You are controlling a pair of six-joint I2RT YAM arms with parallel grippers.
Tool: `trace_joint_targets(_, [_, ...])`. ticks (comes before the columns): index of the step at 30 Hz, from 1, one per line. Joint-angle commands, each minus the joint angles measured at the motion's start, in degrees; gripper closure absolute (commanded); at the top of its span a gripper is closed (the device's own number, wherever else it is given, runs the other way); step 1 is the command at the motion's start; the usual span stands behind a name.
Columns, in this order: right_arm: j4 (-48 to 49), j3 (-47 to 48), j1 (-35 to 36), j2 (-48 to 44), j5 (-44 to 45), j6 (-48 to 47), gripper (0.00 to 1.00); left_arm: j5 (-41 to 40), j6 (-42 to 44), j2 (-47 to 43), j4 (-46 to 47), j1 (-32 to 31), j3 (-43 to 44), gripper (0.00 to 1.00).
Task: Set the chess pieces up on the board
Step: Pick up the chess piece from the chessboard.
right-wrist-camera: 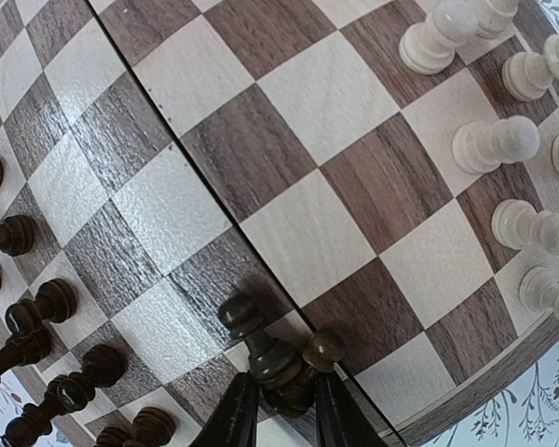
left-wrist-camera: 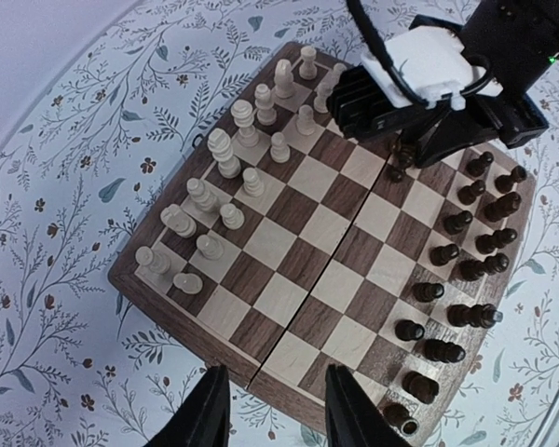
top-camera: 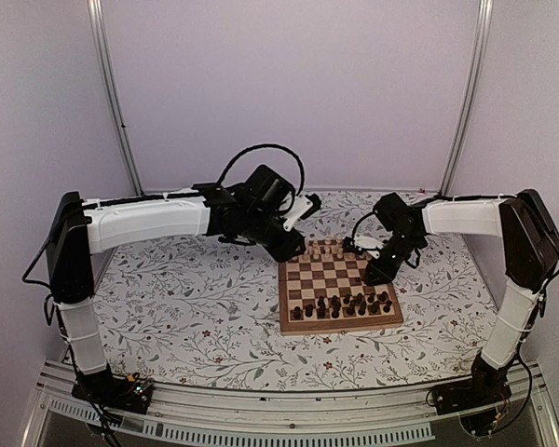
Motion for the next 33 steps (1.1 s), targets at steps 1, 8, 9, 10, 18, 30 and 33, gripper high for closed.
trace_joint_targets(1, [0.56, -3.1, 0.63, 1.78, 4.13, 0.23, 0.79, -0.96, -0.56, -0.14, 0.79, 1.0, -0.06, 0.62])
trace_joint_targets(8, [1.75, -3.83, 0.53, -0.48, 1.61, -0.19, 0.88, 2.33, -4.87, -0.37, 4.14, 2.0, -0.89, 0.62])
trace_joint_targets(9, [1.92, -3.65, 0.52, -1.02, 1.07, -0.27, 0.89, 3.53, -6.16, -0.51, 5.53, 2.31, -1.3, 0.62])
trace_joint_targets(10, [1.98, -3.51, 0.43, -1.25, 0.35, -0.28, 0.89, 5.02, -7.38, -0.71, 7.17, 2.55, -1.88, 0.62])
trace_joint_targets(18, [1.97, -3.01, -0.81, -3.01, -2.68, -0.04, 0.91, 11.14, -11.86, 0.84, 12.44, 3.27, -2.55, 0.62])
trace_joint_targets(30, [1.6, -2.53, -1.84, -13.65, -18.02, -6.47, 0.91, 22.49, -18.39, 1.75, 20.82, 3.47, -3.75, 0.61])
trace_joint_targets(33, [1.73, -2.4, -1.72, -15.24, -21.76, -7.68, 0.91, 26.5, -20.59, 2.72, 23.43, 3.47, -3.68, 0.61])
